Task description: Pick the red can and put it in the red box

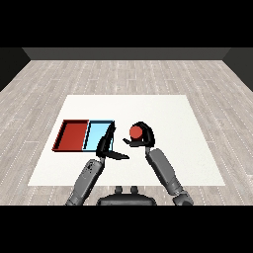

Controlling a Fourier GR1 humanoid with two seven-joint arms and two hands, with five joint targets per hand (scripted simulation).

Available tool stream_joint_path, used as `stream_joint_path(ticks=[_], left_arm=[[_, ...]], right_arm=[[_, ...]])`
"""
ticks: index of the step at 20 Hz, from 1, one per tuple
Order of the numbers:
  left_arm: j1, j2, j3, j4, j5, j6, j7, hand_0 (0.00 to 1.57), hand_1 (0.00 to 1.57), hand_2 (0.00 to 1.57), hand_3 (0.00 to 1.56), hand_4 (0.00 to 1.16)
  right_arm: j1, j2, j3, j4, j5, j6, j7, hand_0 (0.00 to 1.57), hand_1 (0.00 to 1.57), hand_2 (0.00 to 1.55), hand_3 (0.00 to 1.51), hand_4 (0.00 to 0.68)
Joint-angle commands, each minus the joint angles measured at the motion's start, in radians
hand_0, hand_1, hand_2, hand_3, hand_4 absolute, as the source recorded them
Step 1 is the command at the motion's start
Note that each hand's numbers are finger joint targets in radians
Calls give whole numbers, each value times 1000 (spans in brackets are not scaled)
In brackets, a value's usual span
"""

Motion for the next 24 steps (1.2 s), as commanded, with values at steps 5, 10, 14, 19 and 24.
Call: stream_joint_path(ticks=[5, 10, 14, 19, 24], left_arm=[[-71, 0, 2, 50, 20, -5, 10, 0, 0, 0, 0, 0], [-92, 0, -42, 74, 36, 36, 46, 0, 0, 0, 0, 0], [-132, 0, -93, 207, 38, 122, -37, 0, 0, 0, 0, 0], [-210, 0, -118, 200, 65, 154, 25, 0, 0, 0, 0, 0], [-172, 0, -127, 240, 22, 128, -27, 0, 0, 0, 0, 0]], right_arm=[[-1, 1, 57, 21, -30, -17, -76, 1392, 1392, 1409, 1400, 615], [-1, 1, 79, -49, -17, 7, 27, 1413, 1413, 1432, 1405, 617], [-11, 1, 165, -39, -50, -59, -47, 1431, 1431, 1435, 1401, 615], [-114, 1, 161, -30, -86, -106, 24, 1447, 1447, 1425, 1383, 615], [-103, 1, 256, 12, -163, -141, -65, 1444, 1444, 1429, 1383, 595]])
